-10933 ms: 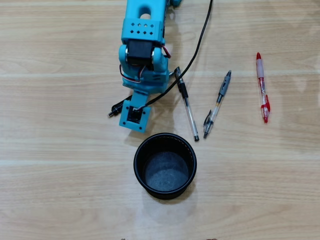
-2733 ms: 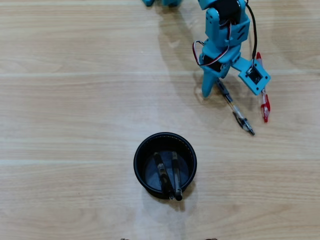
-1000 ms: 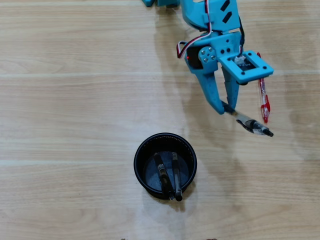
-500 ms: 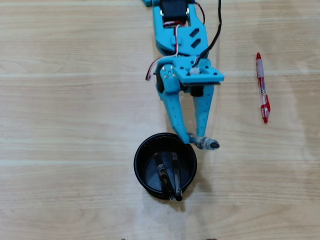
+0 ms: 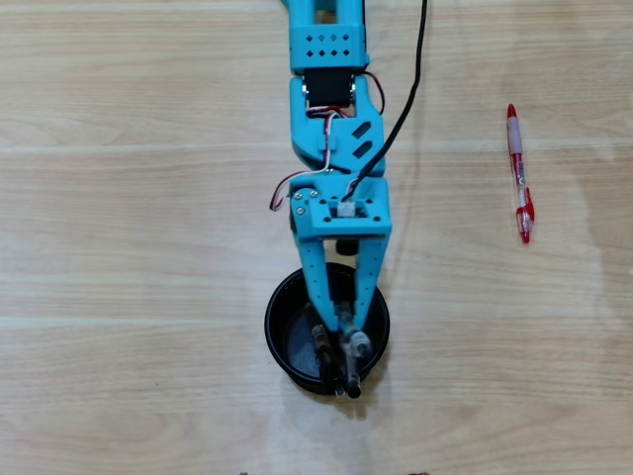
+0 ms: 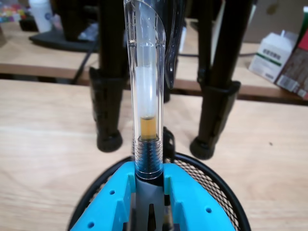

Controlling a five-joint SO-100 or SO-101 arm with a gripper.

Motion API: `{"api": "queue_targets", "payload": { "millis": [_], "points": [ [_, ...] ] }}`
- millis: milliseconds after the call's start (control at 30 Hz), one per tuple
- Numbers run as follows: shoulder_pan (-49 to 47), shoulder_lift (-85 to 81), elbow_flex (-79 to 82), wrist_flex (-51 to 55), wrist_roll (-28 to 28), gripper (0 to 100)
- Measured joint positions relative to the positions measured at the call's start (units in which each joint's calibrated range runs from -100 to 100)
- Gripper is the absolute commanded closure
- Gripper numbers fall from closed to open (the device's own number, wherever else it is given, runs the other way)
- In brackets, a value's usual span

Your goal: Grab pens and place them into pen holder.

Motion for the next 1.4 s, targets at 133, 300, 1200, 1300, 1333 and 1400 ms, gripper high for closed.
{"api": "queue_targets", "payload": {
  "millis": [133, 300, 1200, 1300, 1333, 1400],
  "points": [
    [0.8, 0.7, 0.0, 0.0, 0.0, 84],
    [0.6, 0.8, 2.9, -4.7, 0.0, 82],
    [-28.5, -19.1, 6.0, 79.3, -1.8, 97],
    [-31.2, -18.7, 5.9, 79.3, -1.9, 96],
    [-32.3, -18.5, 5.6, 79.3, -1.9, 96],
    [-33.2, -18.5, 4.0, 79.3, -1.9, 96]
  ]
}}
